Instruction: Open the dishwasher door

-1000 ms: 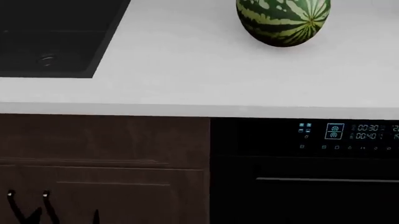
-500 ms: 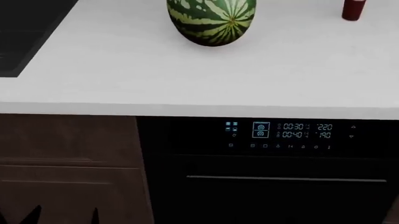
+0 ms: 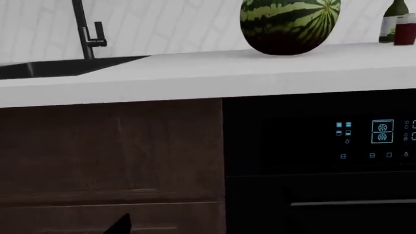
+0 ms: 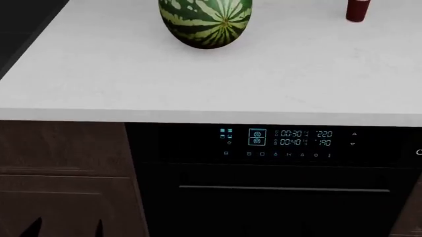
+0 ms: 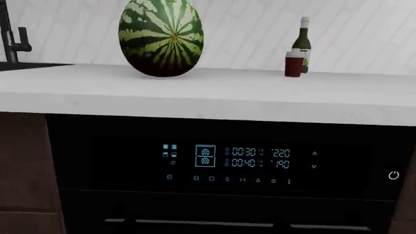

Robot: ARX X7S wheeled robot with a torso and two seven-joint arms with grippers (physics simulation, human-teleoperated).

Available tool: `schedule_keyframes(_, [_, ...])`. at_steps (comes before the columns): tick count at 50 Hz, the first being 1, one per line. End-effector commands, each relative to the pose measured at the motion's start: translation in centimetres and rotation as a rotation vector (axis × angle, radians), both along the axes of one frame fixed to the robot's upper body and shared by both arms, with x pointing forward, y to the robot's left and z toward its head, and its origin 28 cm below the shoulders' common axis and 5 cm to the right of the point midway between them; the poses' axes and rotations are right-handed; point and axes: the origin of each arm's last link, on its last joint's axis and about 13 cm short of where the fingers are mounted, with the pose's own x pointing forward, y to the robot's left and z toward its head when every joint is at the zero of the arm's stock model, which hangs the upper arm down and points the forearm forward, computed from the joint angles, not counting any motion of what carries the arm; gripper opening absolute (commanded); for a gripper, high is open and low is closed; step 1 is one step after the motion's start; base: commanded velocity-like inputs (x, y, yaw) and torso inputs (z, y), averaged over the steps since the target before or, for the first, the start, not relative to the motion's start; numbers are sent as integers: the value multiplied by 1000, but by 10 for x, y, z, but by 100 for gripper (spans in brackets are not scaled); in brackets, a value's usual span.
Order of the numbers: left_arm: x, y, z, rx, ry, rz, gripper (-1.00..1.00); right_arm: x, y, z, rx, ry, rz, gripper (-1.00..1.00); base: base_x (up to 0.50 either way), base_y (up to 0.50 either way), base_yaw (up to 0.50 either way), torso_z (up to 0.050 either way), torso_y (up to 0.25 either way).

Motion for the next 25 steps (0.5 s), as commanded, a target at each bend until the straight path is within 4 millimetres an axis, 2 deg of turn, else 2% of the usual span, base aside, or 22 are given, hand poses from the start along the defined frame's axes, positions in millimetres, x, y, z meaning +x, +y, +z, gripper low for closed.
schedule_keyframes(1, [1, 1, 0, 36, 16, 28, 100, -1, 2, 2, -31, -6, 5, 100, 0, 0, 0, 0, 0])
schedule_keyframes(12, [1, 1, 0, 36, 16, 28, 100, -1, 2, 2, -31, -6, 5, 100, 0, 0, 0, 0, 0])
schedule_keyframes(13, [-2, -1, 1, 45, -17, 8, 100, -8, 1, 3, -33, -31, -6, 100, 0, 0, 0, 0, 0])
schedule_keyframes(14, [1, 0, 1, 40, 9, 26, 100, -2, 2, 3, -40, -5, 4, 100, 0, 0, 0, 0, 0])
schedule_keyframes(25, [3, 0, 0, 27, 29, 51, 100, -2, 2, 3, -39, -5, 5, 100, 0, 0, 0, 0, 0])
